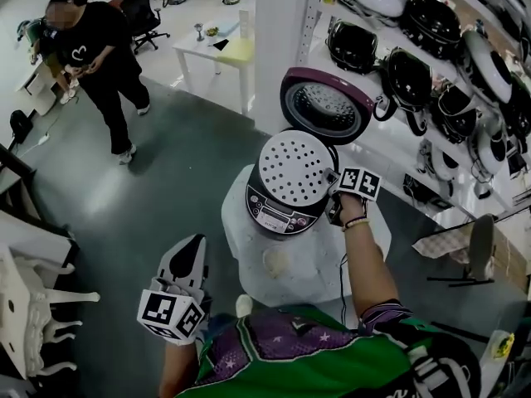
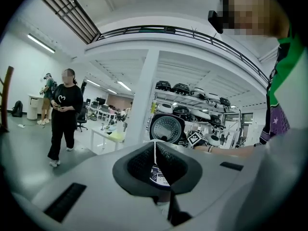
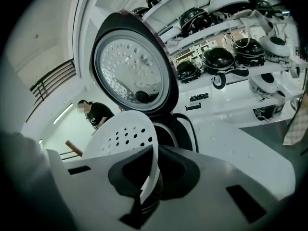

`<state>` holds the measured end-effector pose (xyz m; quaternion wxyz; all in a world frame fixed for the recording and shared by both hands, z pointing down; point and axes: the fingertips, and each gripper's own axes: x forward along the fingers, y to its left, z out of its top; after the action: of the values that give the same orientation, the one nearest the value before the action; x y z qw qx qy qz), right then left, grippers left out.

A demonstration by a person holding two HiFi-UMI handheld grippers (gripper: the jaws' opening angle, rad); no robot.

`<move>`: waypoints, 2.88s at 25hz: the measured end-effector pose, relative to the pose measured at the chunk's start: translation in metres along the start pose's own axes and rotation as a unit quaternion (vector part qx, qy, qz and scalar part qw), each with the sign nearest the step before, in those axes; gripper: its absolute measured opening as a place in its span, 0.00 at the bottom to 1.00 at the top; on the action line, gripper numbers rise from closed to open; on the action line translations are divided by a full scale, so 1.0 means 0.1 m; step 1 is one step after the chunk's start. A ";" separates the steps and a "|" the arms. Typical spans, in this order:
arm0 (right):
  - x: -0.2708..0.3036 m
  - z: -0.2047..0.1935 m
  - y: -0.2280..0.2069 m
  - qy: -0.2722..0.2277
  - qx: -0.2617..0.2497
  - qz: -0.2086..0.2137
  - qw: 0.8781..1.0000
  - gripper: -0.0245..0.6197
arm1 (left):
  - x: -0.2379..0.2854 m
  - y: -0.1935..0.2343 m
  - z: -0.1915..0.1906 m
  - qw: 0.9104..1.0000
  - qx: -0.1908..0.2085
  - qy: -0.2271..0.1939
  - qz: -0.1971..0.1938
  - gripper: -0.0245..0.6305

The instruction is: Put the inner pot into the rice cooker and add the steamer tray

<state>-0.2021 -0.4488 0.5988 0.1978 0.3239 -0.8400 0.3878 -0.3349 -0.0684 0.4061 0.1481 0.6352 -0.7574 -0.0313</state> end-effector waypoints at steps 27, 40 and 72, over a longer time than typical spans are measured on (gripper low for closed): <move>-0.07 -0.13 -0.19 0.025 -0.057 -0.063 0.996 0.17 | 0.10 0.06 0.01 1.000 0.000 0.003 -0.024 0.08; -0.50 -0.29 -0.15 0.000 -0.081 -0.053 0.995 0.11 | 0.06 0.12 -0.05 0.998 -0.004 -0.003 -0.055 0.08; -4.32 -1.25 0.50 -0.270 -0.162 -0.051 0.948 0.05 | -0.55 -1.31 -0.06 0.977 0.036 -0.011 -0.212 0.08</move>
<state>0.0806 -0.1577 0.3978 0.0335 0.4226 -0.8958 0.1338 -0.2001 -0.0394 0.3708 0.1063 0.7858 -0.6079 -0.0417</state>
